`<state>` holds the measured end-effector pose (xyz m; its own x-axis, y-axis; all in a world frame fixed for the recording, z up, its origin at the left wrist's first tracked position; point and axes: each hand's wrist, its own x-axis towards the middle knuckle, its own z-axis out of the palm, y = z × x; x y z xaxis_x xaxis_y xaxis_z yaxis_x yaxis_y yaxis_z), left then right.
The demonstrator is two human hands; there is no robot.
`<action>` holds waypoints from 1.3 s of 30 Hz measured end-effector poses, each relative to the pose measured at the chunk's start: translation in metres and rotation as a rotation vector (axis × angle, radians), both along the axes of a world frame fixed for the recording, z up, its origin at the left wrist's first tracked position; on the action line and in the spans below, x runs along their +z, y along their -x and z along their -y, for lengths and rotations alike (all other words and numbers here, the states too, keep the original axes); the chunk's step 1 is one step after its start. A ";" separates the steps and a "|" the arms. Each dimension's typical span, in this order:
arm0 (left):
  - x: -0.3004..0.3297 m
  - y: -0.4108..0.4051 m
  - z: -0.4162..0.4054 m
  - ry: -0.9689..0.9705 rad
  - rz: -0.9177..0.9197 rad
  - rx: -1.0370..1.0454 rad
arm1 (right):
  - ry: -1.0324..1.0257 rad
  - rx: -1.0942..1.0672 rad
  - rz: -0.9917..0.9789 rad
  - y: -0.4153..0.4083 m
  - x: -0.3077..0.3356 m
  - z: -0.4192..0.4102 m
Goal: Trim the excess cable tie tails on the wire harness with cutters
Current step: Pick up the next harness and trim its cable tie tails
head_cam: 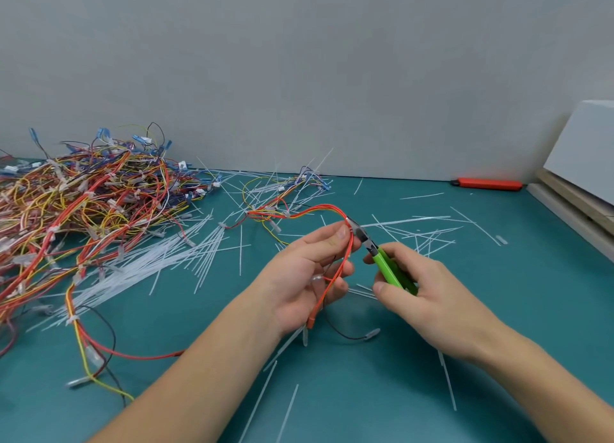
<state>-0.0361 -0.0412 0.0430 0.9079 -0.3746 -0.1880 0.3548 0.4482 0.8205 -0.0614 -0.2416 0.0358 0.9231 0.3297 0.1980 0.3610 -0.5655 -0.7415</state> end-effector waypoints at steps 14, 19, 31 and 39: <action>0.001 0.001 0.001 0.040 0.021 -0.032 | -0.137 -0.019 -0.012 -0.002 -0.005 -0.003; 0.003 0.002 -0.003 0.053 -0.005 -0.064 | -0.297 -0.099 -0.008 -0.004 -0.004 -0.004; 0.001 0.003 0.000 -0.175 0.117 -0.096 | -0.651 -0.141 -0.169 -0.002 0.008 -0.005; -0.005 0.007 0.007 -0.297 0.156 -0.168 | -0.816 -0.243 -0.275 -0.005 0.007 -0.002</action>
